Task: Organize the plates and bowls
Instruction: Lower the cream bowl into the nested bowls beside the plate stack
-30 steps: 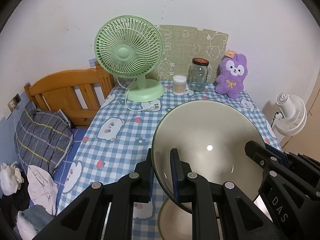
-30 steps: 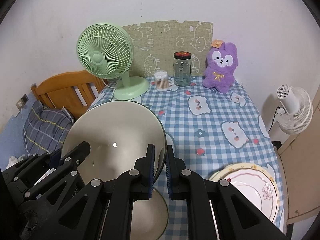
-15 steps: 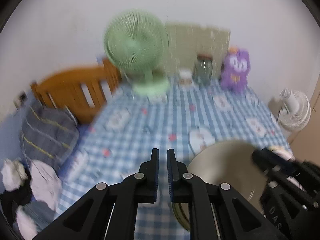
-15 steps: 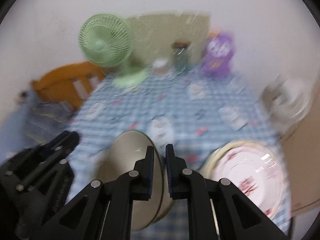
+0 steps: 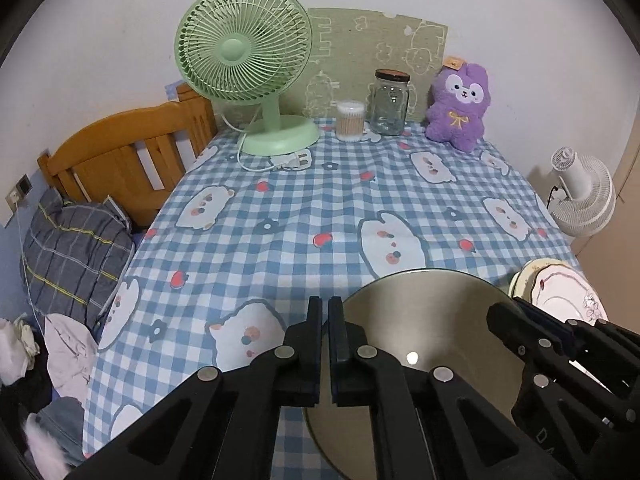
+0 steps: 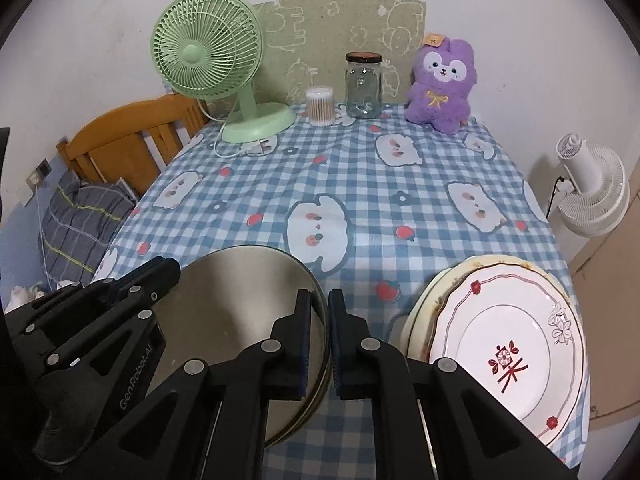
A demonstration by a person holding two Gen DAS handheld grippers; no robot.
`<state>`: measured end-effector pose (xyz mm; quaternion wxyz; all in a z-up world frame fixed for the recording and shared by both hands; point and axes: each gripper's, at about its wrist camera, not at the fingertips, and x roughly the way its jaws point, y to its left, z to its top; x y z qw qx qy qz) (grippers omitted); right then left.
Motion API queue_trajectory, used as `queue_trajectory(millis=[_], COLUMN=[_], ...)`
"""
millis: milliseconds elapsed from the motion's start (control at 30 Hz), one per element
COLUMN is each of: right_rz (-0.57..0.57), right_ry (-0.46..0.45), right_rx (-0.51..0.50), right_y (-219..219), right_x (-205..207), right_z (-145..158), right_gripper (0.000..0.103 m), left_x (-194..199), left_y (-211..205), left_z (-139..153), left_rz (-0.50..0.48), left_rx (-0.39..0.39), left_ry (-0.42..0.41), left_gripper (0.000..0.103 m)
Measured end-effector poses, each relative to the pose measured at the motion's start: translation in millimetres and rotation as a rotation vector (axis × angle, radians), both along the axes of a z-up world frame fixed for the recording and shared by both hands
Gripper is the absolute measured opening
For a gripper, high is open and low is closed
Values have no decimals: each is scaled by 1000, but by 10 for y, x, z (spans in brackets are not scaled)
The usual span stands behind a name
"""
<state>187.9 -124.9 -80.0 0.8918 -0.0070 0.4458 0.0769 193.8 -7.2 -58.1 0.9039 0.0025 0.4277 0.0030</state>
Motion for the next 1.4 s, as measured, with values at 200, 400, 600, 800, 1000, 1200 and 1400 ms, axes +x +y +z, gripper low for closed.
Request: queue_trajectory(millis=[200,400,600,800,1000,1200,1400], right_rz=[3,-9,0,-23,-64,-53,-7], right_ry=[-24,-48,-59,-57,-57,-75,-58], right_rx=[-3,11,-18,-70,-24,-40,-46], right_y=[9,-7,6,1,-153,-135,-80], right_x=[-33,-82,-115,-130,-212,-323,-365], right_z=[-39,-63,-62,-35,18,53,-10], right_gripper=[11,11,13,44,62,42,16], left_x=[-29,-60,-87,-129,-240,-319,-345], left_y=[2,10,-10,-14,-88,-96,-73], left_z=[-21,-39,-216,-195,-141,-117,-166], left_rz=[7,-2,-32,-31,-61,-58,-59], left_rx=[4,15,1,-16,-6,0,-10], left_ry=[-2,12,88,86,59,35,49], left_gripper=[6,19,30,39,56,56,56])
